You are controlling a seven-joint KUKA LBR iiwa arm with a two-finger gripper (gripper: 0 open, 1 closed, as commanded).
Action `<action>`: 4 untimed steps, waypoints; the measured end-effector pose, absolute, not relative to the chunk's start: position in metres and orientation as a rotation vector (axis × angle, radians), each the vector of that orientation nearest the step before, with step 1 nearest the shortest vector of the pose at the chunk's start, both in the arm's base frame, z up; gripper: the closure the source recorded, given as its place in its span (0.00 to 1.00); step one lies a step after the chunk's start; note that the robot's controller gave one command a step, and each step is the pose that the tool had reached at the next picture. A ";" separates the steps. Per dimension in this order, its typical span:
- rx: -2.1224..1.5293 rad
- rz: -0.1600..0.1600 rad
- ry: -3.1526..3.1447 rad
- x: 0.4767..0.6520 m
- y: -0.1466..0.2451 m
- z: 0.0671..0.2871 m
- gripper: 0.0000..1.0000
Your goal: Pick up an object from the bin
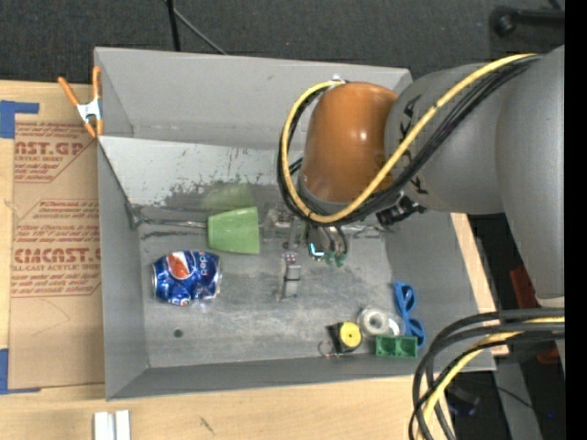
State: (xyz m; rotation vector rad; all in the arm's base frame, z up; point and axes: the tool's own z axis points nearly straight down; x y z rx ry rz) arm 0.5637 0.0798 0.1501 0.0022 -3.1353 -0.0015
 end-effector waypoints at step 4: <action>0.413 0.000 -3.112 0.571 0.216 0.068 0.00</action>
Offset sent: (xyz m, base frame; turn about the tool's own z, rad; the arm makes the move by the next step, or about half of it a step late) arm 0.0148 0.0788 -0.0801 -0.3285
